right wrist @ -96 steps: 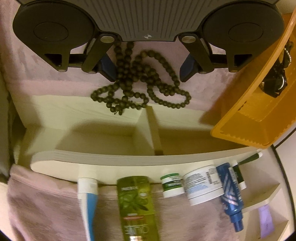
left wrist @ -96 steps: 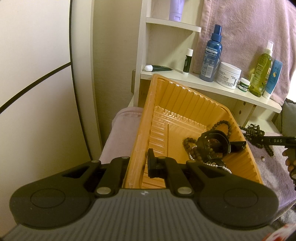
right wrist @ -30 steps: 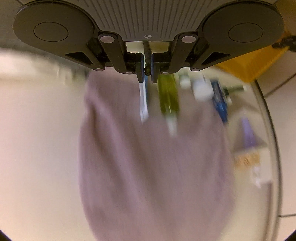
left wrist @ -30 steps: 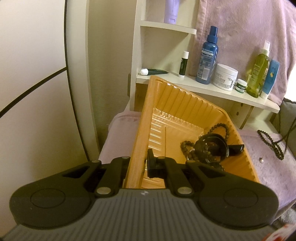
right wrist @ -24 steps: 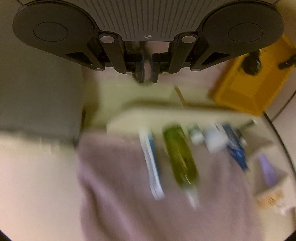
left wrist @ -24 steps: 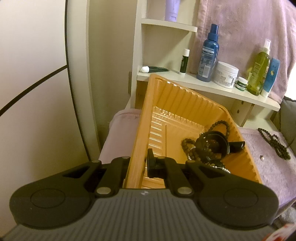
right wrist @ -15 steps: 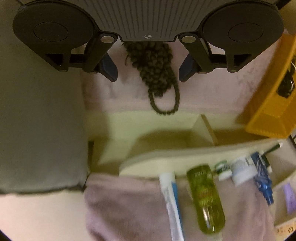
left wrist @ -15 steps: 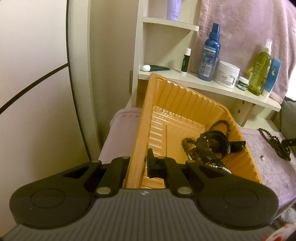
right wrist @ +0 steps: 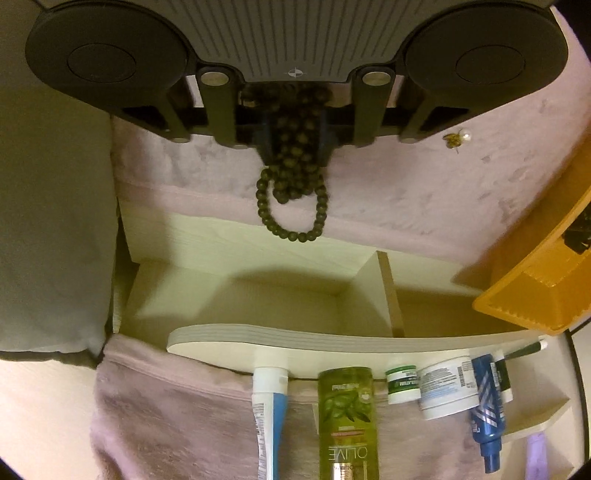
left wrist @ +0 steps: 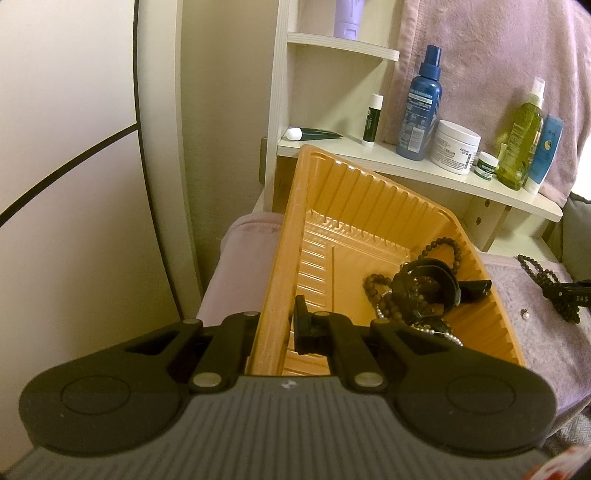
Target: Organize jewelry
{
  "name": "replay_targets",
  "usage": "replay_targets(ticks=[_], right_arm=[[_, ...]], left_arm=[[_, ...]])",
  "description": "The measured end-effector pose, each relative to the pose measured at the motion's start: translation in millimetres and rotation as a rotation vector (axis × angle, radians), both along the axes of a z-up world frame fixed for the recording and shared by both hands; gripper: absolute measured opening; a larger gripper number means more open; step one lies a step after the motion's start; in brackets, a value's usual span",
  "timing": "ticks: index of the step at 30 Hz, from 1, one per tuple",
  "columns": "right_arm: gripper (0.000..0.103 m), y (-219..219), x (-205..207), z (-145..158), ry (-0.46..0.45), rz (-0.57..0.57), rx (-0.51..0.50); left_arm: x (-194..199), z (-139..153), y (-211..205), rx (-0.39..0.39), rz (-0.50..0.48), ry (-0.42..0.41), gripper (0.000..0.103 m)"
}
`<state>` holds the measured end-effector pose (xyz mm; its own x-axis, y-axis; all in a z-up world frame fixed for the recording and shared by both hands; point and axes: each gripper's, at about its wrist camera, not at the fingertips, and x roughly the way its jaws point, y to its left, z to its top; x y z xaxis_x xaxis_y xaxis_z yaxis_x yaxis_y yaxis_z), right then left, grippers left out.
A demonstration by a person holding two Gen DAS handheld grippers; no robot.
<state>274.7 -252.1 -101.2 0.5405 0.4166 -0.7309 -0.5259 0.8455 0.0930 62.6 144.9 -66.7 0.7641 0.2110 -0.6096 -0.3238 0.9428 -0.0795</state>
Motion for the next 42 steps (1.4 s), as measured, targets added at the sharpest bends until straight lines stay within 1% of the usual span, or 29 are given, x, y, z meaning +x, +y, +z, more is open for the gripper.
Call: replay_targets(ticks=[5, 8, 12, 15, 23, 32, 37, 42], right_arm=[[0.015, -1, 2, 8, 0.045, -0.01, 0.043], [0.015, -5, -2, 19, 0.045, -0.009, 0.088], [0.015, -14, -7, 45, 0.016, -0.022, 0.15], [0.015, -22, -10, 70, -0.021, -0.023, 0.192], [0.014, -28, -17, 135, -0.124, 0.009, 0.238], [0.014, -20, -29, 185, -0.189, 0.087, 0.233], [0.014, -6, -39, 204, -0.214, 0.144, 0.25], [0.014, 16, -46, 213, -0.212, 0.213, 0.292]], left_arm=[[0, -2, 0, -0.002, 0.003, 0.004, 0.006], [0, -3, 0, -0.001, 0.002, 0.006, 0.006], [1, -3, 0, 0.0, 0.0, 0.005, 0.006], [1, -4, 0, -0.003, 0.001, 0.004, 0.006], [0, -4, 0, -0.004, 0.002, 0.003, 0.006], [-1, -2, 1, -0.007, 0.002, 0.004, 0.005], [-1, -2, 1, -0.006, 0.002, 0.006, 0.005], [-1, -2, -1, -0.001, -0.006, 0.006, 0.005]])
